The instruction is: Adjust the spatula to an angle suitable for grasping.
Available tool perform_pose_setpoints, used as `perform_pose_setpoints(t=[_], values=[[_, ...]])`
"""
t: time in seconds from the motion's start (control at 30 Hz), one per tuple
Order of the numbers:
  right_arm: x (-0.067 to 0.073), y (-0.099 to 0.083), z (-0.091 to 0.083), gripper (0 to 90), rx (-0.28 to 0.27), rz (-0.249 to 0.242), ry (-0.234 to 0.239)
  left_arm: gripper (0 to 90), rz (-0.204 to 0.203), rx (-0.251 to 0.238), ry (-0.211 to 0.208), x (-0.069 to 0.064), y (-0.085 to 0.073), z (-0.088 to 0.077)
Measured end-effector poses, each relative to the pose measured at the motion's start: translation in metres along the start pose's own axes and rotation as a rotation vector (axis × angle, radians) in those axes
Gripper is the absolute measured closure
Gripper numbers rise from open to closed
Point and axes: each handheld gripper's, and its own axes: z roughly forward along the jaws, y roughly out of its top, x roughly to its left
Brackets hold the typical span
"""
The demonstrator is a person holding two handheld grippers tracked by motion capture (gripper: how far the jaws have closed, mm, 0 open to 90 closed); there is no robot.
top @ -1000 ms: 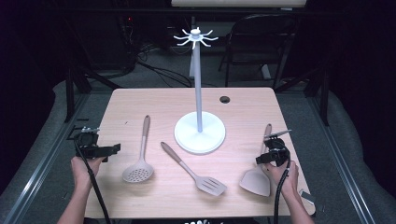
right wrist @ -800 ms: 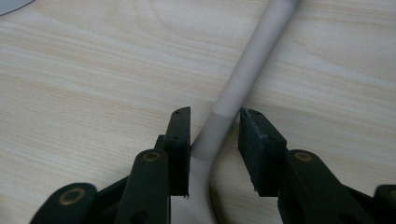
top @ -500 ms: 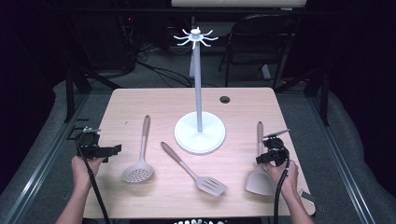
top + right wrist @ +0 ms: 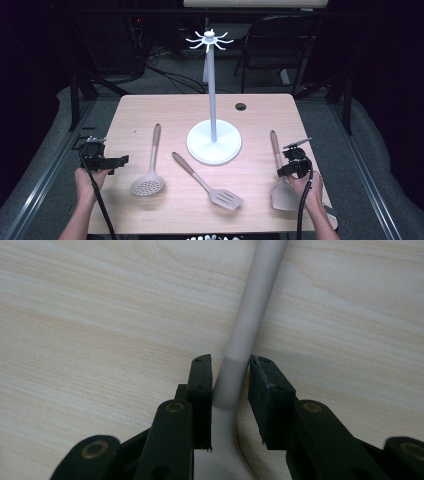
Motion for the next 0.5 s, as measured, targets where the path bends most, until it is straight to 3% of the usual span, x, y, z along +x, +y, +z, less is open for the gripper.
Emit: perform_pose_setpoints(t=[0.23,0.5], values=[[0.0021,-0.0039,-0.0038,76.2,0.058,-0.036,0.005,0.6,0.004,0.000,0.000,0.0009,-0.0006,-0.0014],[0.0019,0.0032,-0.0073,69.4,0.019,-0.042,0.025,0.6,0.006,0.008,0.001,-0.0006,0.0004,0.0002]])
